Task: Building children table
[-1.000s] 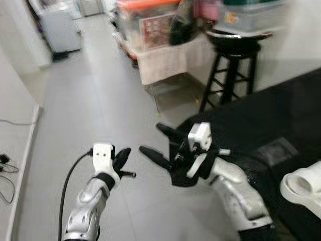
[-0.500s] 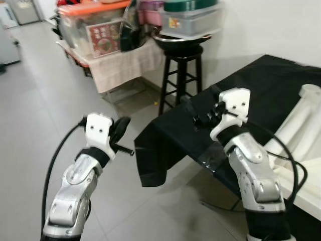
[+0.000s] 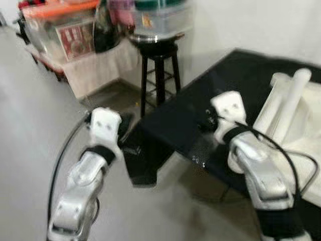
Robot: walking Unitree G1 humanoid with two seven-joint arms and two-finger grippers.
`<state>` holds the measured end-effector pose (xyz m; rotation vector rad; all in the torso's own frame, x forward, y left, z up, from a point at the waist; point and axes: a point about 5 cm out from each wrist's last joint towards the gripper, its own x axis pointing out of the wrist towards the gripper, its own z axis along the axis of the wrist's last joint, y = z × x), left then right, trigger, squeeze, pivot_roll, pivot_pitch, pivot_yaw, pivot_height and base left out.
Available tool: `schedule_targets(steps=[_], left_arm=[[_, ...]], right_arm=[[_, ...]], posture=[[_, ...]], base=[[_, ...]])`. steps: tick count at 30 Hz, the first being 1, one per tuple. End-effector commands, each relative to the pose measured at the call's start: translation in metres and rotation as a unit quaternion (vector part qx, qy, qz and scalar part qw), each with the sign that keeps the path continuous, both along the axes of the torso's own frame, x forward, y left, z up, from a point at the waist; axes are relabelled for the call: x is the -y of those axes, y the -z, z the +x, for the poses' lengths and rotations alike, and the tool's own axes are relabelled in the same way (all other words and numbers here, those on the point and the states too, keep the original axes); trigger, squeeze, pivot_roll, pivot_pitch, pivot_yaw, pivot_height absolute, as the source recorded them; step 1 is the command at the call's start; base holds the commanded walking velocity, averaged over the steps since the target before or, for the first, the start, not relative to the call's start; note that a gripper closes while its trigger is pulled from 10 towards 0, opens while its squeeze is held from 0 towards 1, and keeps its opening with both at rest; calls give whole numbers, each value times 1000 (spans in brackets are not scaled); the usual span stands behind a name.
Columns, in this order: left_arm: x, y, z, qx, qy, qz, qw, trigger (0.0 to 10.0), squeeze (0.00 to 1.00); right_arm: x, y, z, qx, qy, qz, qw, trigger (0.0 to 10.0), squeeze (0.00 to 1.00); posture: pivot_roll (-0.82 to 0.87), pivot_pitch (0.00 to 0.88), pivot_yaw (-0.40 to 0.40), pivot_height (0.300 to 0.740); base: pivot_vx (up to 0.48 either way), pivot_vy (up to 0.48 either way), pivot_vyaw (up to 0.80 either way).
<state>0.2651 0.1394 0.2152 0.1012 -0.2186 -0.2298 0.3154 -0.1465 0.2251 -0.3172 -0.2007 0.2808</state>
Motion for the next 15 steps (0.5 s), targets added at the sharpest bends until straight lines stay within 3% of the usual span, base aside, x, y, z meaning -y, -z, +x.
schedule_targets(steps=[1, 15], left_arm=[[-5, 7, 0, -25, -10, 15, 1000, 10000, 0], [-11, 6, -1, -27, -20, 20, 999, 10000, 0]], right_arm=[[-8, 1, -2, -2, -13, -2, 1000, 10000, 0], [-7, 2, 1, 4, -10, -15, 1000, 10000, 0]], posture=[[-54, 0, 63, 740], [-52, 0, 68, 740]], base=[[0, 0, -800], [0, 0, -800]])
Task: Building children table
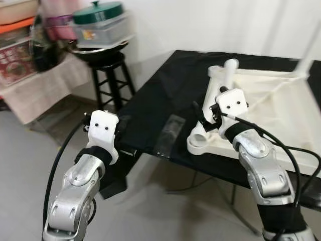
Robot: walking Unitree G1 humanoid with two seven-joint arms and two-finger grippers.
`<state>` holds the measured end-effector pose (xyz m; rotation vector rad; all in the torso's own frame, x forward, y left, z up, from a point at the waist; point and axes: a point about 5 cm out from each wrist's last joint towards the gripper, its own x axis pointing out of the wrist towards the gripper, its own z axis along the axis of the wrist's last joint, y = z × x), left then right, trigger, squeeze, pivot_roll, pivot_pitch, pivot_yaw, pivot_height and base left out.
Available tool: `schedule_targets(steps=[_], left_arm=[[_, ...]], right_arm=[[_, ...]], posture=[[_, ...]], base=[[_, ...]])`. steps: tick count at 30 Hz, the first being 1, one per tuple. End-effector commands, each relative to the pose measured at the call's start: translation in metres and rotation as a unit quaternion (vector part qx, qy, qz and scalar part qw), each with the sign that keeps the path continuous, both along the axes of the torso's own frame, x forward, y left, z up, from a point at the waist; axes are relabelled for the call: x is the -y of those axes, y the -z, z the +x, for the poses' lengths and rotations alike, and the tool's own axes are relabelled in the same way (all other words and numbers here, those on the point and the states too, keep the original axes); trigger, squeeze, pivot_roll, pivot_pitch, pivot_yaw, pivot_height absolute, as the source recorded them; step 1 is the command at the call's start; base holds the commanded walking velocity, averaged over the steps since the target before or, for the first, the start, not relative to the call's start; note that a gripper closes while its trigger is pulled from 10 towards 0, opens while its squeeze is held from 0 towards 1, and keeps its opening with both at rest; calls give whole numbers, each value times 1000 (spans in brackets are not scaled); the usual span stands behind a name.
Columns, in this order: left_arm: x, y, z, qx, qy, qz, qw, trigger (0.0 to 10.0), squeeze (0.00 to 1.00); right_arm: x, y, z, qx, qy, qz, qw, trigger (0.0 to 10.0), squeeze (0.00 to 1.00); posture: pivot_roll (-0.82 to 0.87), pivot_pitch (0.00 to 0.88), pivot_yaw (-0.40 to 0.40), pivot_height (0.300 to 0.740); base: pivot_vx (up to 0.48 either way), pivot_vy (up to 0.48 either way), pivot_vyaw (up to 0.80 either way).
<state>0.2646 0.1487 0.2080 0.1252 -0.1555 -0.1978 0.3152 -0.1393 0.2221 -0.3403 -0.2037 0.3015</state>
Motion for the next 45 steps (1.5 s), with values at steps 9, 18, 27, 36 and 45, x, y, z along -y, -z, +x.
schedule_targets(steps=[9, 18, 27, 36, 45], left_arm=[[-2, -4, 0, 9, 7, 8, 1000, 10000, 0], [3, -2, -1, 3, 28, 11, 1000, 10000, 0], [-2, 1, 2, 6, 21, 3, 1000, 10000, 0], [-11, 13, 8, -11, 79, 133, 988, 10000, 133], [-3, 36, 13, -27, 181, 326, 928, 10000, 1000]], right_arm=[[4, -1, 2, 5, 6, -3, 1000, 10000, 0], [8, 6, 4, -11, 10, 2, 1000, 10000, 0], [-3, 15, 1, -18, -14, -15, 1000, 10000, 0], [-19, 45, -11, -73, -100, -62, 990, 10000, 0], [-25, 81, -13, -128, -111, -88, 981, 10000, 0]], posture=[[-54, 0, 65, 740], [-52, 0, 63, 740], [-57, 0, 68, 740], [-61, 0, 66, 740], [-49, 0, 54, 740]], base=[[0, 0, -800], [0, 0, -800], [0, 0, -178], [0, 0, 0], [0, 0, 0]])
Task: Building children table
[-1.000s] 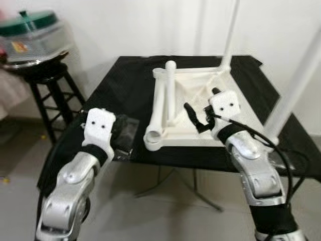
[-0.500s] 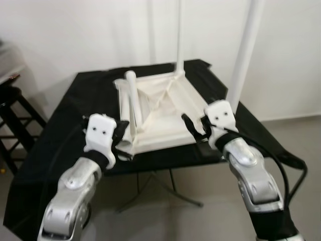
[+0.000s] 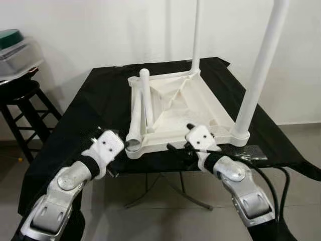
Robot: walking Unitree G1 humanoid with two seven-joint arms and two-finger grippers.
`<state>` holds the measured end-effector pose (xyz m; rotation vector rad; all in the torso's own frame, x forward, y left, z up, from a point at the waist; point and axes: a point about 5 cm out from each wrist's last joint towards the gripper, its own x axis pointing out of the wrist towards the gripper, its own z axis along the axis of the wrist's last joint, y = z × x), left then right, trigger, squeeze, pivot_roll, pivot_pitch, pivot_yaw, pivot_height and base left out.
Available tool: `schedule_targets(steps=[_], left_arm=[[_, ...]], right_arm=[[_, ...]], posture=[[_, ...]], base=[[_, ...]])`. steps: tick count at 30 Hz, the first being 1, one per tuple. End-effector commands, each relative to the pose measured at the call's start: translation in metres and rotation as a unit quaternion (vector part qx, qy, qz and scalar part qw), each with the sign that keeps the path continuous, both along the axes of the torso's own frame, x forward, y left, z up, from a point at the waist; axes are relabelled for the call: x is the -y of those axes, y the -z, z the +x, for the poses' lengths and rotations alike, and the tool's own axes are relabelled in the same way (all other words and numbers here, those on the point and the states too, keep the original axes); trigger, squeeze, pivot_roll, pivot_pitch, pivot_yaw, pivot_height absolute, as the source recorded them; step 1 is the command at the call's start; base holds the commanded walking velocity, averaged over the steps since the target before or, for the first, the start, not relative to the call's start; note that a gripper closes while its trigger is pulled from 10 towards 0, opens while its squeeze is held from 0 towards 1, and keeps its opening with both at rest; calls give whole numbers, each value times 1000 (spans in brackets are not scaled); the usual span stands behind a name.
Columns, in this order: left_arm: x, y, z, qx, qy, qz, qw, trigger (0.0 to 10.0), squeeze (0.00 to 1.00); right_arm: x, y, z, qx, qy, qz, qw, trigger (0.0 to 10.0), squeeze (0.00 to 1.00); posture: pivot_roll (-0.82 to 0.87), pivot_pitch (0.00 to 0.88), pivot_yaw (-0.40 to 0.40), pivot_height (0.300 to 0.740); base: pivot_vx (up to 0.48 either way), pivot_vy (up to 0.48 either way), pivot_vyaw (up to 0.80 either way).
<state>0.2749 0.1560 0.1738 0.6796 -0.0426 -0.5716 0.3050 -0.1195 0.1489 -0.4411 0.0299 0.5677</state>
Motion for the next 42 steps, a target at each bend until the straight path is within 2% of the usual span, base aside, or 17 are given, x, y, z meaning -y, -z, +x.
schedule_targets(steps=[1, 2, 5, 8, 9, 10, 13, 14, 17, 26, 33, 34, 36, 37, 39, 42], left_arm=[[7, 1, 4, 9, 33, 42, 999, 10000, 1000], [7, 1, 4, 9, 33, 42, 999, 10000, 1000], [13, 2, 10, 34, 47, 87, 995, 10000, 1000], [13, 2, 11, 38, 50, 96, 993, 10000, 1000], [16, -4, 20, 63, 63, 124, 988, 10000, 1000], [18, -8, 24, 73, 67, 132, 986, 10000, 1000], [20, -15, 28, 86, 73, 128, 985, 10000, 1000], [22, -21, 29, 93, 72, 107, 987, 10000, 1000], [24, -28, 29, 103, 73, 86, 988, 10000, 1000], [18, -37, 23, 110, 94, 94, 985, 10000, 1000], [9, -45, 31, 139, 63, 114, 982, 10000, 1000], [9, -45, 33, 141, 57, 112, 982, 10000, 0], [9, -45, 34, 141, 51, 108, 983, 10000, 0], [11, -46, 33, 136, 52, 88, 985, 10000, 0], [12, -47, 33, 135, 52, 79, 986, 10000, 0], [11, -47, 36, 136, 40, 88, 986, 10000, 0]], right_arm=[[-6, 9, -3, -8, -7, -7, 1000, 10000, 0], [-6, 9, -3, -8, -7, -7, 1000, 10000, 0], [-5, 15, -8, -16, -8, -14, 1000, 10000, 0], [-4, 16, -9, -18, -8, -15, 1000, 10000, 0], [-4, 18, -10, -23, -8, -16, 1000, 10000, 0], [-3, 19, -10, -24, -6, -16, 1000, 10000, 0], [-2, 19, -9, -23, -4, -14, 1000, 10000, 0], [0, 17, -8, -20, 1, -10, 1000, 10000, 0], [4, 17, -8, -17, 10, -14, 1000, 10000, 0], [10, 16, -5, -17, 21, -15, 1000, 10000, 0], [13, 17, 0, -23, 49, -7, 999, 10000, 0], [14, 17, 0, -26, 50, -2, 998, 10000, 0], [14, 16, 1, -29, 51, 4, 998, 10000, 0], [14, 16, 1, -27, 51, 2, 998, 10000, 0], [14, 16, 1, -26, 51, 2, 998, 10000, 0], [12, 15, 0, -21, 49, 13, 998, 10000, 0]], posture=[[-49, 0, 54, 740], [-49, 0, 54, 740], [-54, 0, 63, 740], [-54, 0, 63, 740], [-66, 0, 72, 740], [-66, 0, 72, 740], [-84, 0, 76, 740], [-87, 0, 76, 740], [-90, 0, 76, 740], [-83, 0, 67, 740], [-78, 0, 67, 740], [-79, 0, 68, 740], [-81, 0, 68, 740], [-80, 0, 69, 740], [-80, 0, 69, 740], [-78, 0, 71, 740]], base=[[0, 0, 0], [0, 0, 0], [0, 0, 0], [0, 0, 0], [0, 0, 0], [0, 0, 0], [0, 0, 0], [0, 0, 0], [0, 0, 0], [0, 0, 0], [0, 0, -229], [0, 0, -800], [0, 0, -800], [0, 0, -800], [0, 0, -800], [0, 0, 0]])
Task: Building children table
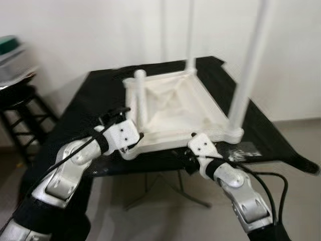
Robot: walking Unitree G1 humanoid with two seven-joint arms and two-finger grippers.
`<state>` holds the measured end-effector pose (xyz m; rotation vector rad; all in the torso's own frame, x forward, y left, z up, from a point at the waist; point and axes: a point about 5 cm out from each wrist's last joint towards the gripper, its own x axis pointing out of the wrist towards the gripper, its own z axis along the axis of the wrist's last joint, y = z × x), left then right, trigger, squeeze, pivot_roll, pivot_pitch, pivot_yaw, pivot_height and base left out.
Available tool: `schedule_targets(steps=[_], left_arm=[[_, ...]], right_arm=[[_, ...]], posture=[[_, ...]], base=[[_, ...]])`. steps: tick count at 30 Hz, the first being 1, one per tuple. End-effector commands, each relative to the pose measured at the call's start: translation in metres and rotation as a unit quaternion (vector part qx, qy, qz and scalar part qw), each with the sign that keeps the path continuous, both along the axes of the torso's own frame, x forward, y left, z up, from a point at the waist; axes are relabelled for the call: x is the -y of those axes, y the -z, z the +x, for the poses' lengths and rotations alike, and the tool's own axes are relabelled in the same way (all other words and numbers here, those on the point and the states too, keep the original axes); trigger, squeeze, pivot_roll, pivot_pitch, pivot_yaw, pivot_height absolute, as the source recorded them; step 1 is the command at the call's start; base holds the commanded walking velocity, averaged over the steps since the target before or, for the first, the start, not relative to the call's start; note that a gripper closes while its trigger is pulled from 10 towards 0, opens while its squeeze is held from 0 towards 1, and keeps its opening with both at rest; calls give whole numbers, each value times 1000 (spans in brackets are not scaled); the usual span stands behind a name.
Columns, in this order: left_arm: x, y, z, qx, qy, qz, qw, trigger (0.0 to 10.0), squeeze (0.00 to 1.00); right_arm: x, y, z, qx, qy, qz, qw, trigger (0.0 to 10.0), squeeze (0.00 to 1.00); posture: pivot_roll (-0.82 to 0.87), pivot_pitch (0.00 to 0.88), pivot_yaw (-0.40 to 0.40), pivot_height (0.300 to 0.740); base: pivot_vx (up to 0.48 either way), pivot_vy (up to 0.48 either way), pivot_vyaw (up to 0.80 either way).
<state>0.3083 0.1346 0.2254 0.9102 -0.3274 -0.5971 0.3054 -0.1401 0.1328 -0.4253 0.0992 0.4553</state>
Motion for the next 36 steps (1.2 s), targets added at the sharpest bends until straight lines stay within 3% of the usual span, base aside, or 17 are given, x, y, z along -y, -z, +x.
schedule_targets(steps=[1, 6, 22, 36], left_arm=[[-11, 4, 4, -9, -31, 12, 999, 10000, 0], [-12, 3, 6, 2, -31, 21, 999, 10000, 0], [-8, 2, 5, 13, -25, 21, 999, 10000, 0], [-10, 9, 4, 14, -12, 58, 998, 10000, 0]], right_arm=[[-9, -2, 0, 3, -12, 17, 1000, 10000, 0], [-13, -1, 0, 9, -21, 3, 1000, 10000, 0], [-11, -3, 2, 16, -20, -2, 1000, 10000, 0], [-13, -2, 2, 9, -34, 1, 999, 10000, 0]], posture=[[-78, 0, 71, 740], [-79, 0, 73, 740], [-82, 0, 74, 740], [-87, 0, 70, 740]], base=[[0, 0, 0], [0, 480, 0], [0, 0, 0], [0, 0, -156]])
